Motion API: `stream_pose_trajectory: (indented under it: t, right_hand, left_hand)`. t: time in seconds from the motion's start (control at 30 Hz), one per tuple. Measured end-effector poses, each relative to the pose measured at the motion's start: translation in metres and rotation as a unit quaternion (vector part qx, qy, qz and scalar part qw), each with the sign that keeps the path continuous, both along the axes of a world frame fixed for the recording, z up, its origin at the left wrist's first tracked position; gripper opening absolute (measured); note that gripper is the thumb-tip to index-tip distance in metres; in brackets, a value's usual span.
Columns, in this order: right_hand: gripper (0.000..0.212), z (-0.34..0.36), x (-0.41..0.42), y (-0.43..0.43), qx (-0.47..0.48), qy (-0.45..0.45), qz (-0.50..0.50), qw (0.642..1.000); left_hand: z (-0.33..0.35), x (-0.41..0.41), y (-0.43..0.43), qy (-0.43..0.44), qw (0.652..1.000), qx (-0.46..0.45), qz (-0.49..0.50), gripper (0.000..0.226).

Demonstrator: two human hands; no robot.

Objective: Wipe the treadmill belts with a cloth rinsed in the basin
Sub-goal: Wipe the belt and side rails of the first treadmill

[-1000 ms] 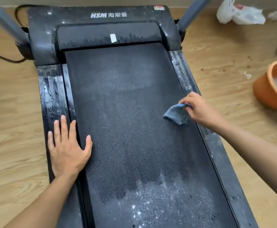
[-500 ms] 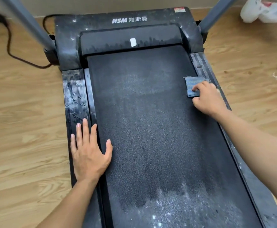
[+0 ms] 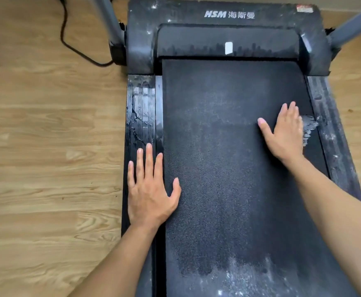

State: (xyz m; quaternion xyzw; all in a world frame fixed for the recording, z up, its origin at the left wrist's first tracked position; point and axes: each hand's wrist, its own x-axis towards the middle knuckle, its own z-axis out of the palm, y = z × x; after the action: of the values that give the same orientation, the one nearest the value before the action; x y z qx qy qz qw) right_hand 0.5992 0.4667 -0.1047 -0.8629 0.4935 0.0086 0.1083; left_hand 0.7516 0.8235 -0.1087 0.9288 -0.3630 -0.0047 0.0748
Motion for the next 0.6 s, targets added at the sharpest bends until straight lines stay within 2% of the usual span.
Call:
stream_pose_trajectory:
  t: [0.23, 0.33, 0.4, 0.47, 0.6]
  right_hand:
    - [0.095, 0.002, 0.13, 0.152, 0.025, -0.038, 0.157, 0.987]
    - [0.087, 0.003, 0.168, 0.206, 0.084, -0.079, 0.204, 0.972]
    - [0.079, 0.007, 0.175, 0.22, 0.125, -0.099, 0.209, 0.965]
    - [0.068, 0.011, 0.174, 0.213, 0.151, -0.125, 0.2, 0.96]
    - [0.061, 0.001, 0.167, 0.198, 0.084, -0.078, 0.24, 0.964]
  left_hand:
    - [0.001, 0.001, 0.0, 0.008, 1.0, -0.011, 0.007, 0.082]
    - [0.001, 0.002, 0.001, 0.019, 0.999, -0.03, 0.013, 0.087]
    - [0.001, 0.003, 0.002, 0.023, 0.999, -0.033, 0.013, 0.091]
    - [0.002, 0.003, 0.002, 0.024, 0.999, -0.036, 0.015, 0.086]
    - [0.002, 0.001, 0.001, 0.018, 0.999, -0.039, 0.017, 0.078]
